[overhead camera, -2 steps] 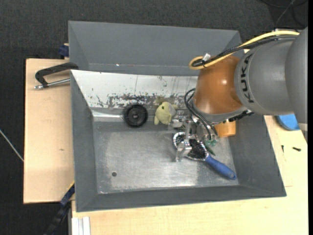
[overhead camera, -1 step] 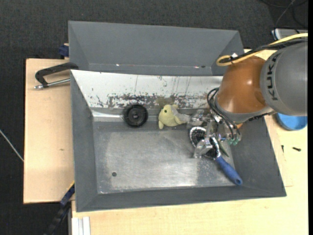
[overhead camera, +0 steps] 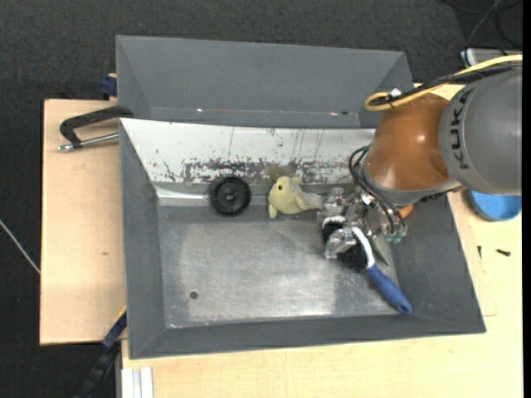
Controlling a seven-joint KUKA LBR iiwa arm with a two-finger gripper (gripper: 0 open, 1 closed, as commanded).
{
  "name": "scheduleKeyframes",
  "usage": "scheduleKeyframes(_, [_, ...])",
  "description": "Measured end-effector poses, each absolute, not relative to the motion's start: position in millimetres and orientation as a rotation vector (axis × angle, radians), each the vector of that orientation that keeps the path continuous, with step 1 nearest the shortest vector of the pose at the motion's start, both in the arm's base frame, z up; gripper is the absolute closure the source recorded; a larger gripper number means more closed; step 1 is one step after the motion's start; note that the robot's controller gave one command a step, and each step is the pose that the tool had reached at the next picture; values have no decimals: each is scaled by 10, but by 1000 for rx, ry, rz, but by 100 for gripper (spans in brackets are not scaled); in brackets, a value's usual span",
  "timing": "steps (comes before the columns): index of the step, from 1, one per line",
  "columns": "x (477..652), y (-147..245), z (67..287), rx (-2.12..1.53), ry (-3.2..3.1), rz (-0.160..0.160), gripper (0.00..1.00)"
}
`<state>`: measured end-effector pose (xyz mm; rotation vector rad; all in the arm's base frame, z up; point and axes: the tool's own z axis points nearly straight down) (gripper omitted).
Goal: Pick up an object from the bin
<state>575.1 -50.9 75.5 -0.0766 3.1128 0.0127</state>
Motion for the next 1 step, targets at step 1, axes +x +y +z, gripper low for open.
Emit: scheduleKeyframes(1, [5718, -636, 2516, -322, 3110, -4, 100])
